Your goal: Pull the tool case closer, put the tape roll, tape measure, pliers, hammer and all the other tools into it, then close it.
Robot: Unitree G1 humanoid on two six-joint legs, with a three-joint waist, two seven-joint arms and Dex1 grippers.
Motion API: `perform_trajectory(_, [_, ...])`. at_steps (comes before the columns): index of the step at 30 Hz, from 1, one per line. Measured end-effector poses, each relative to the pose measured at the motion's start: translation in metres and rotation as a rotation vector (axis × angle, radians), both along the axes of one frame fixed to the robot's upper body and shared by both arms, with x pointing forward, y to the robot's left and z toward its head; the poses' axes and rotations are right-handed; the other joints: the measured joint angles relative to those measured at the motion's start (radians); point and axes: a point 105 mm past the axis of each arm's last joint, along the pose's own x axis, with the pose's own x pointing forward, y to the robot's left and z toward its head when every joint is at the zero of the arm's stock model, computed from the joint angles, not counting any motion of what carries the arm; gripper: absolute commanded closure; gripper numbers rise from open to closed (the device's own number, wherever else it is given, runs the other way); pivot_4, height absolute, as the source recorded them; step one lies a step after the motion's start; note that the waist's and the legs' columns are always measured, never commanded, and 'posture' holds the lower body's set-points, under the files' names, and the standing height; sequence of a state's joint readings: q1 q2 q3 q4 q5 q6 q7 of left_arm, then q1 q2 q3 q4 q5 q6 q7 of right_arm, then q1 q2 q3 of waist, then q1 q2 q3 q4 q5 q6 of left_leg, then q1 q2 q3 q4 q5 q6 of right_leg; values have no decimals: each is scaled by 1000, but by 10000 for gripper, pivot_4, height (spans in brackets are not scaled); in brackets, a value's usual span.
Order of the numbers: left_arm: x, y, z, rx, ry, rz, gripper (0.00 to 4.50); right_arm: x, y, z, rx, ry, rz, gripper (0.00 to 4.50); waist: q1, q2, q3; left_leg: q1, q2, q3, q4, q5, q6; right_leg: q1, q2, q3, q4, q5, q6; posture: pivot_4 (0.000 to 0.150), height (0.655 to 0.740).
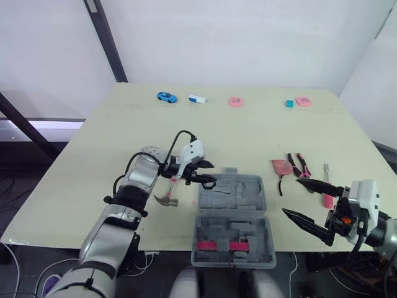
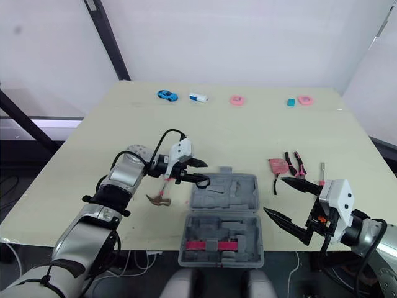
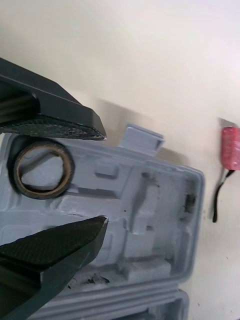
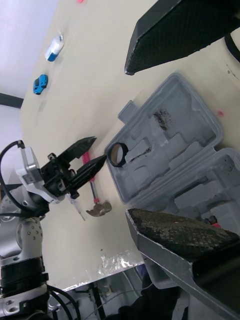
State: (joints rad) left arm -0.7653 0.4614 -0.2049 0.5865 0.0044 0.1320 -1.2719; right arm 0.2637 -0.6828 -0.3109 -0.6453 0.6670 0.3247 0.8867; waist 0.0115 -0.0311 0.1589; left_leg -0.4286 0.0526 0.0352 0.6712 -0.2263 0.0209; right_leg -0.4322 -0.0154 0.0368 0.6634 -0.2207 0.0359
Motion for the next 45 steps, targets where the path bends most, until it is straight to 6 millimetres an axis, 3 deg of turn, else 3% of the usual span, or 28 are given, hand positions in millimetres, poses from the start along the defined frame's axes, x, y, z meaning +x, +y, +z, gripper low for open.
perform_trajectory(13, [1, 1, -1, -7, -5, 24, 19452, 0, 0, -1, 1, 3, -4, 0, 0, 0, 0, 0, 0, 0, 0, 0, 0, 0, 0, 0, 0, 0, 0, 1500, 7400])
perform_trajectory(14, [1, 1, -1, -7, -5, 25, 25151, 0, 0, -1, 1, 5, -5, 0, 0, 0, 0, 0, 0, 0, 0, 0, 0, 0, 0, 0, 0, 0, 0, 1500, 7400])
perform_trajectory(15, [1, 2, -2, -7, -4, 25, 25914, 0, 0, -1, 1, 5, -6, 0, 0, 0, 0, 0, 0, 0, 0, 0, 0, 0, 0, 0, 0, 0, 0, 1500, 7400])
perform_trajectory(45, [5, 4, -39, 72, -108, 50, 25914, 1, 3, -2, 7, 10, -5, 0, 0, 1, -2, 3, 0, 1, 0, 0, 0, 3, 0, 0, 0, 0, 0, 1500, 7400])
